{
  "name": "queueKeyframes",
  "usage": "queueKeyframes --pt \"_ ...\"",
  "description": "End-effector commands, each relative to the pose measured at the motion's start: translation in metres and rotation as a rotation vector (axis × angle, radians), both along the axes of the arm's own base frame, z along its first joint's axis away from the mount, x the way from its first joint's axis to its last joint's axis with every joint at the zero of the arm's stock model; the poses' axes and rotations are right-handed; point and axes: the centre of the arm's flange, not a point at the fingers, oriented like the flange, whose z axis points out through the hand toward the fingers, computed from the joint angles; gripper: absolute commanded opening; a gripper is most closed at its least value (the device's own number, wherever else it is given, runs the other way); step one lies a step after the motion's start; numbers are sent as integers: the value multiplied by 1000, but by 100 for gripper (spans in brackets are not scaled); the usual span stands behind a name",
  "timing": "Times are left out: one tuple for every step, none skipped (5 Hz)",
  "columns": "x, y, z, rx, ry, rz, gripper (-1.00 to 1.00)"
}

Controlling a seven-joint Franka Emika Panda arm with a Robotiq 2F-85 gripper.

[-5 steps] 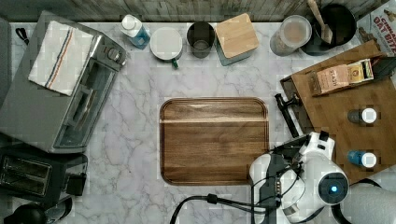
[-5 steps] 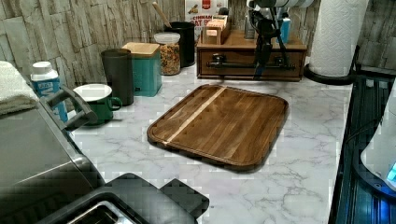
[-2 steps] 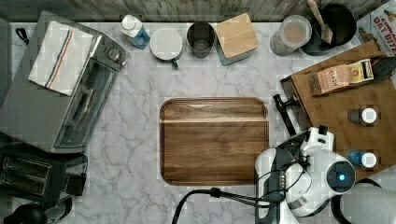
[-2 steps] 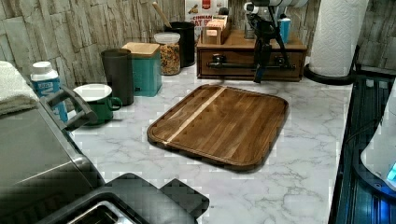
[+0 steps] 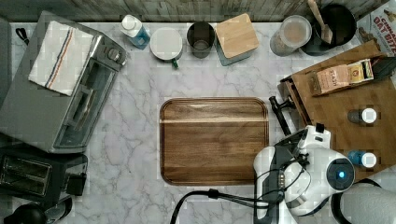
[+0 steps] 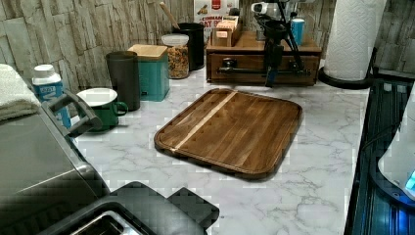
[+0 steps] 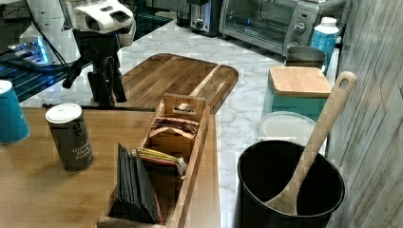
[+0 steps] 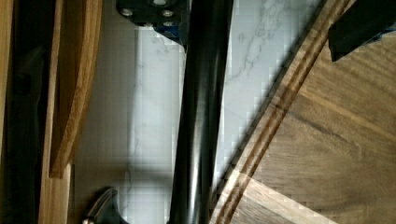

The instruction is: Open the drawer.

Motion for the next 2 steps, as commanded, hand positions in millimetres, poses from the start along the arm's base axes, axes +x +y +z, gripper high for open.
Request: queueKeyframes --pt "-40 148 -10 77 63 91 100" --pt "-47 171 -13 108 109 150 100"
